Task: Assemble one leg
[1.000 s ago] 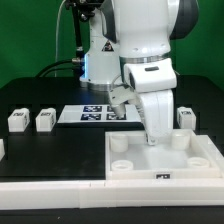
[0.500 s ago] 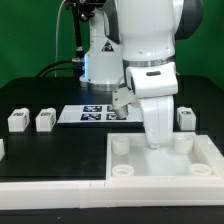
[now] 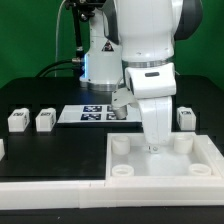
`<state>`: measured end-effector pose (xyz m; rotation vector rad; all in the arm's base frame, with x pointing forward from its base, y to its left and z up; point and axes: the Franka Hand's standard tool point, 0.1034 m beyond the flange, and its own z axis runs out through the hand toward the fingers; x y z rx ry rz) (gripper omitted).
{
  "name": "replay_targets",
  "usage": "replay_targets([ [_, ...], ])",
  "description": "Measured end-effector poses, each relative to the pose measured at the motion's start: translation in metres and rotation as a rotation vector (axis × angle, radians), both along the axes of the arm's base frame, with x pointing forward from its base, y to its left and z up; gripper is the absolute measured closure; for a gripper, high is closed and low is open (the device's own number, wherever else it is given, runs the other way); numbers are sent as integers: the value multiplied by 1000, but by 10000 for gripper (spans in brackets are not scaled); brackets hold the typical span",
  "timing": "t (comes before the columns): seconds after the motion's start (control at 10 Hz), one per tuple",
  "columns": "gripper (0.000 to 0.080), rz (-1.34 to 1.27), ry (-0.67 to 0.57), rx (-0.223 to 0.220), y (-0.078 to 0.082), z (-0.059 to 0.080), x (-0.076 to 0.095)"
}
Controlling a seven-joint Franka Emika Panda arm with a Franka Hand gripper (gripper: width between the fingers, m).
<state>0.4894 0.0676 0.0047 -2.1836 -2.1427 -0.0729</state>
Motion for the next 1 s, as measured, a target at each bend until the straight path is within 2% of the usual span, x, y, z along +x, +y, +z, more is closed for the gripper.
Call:
replay_targets([
  [0.1,217,0,-2,0,0,0,0],
  [0.2,217,-1,-2,0,0,0,1],
  [0.3,163,-1,-3,0,0,0,1],
  [0.8,151,-16,-6,-1,0,3,1],
  [1.0,151,-85,-28,-12,3,26,0],
])
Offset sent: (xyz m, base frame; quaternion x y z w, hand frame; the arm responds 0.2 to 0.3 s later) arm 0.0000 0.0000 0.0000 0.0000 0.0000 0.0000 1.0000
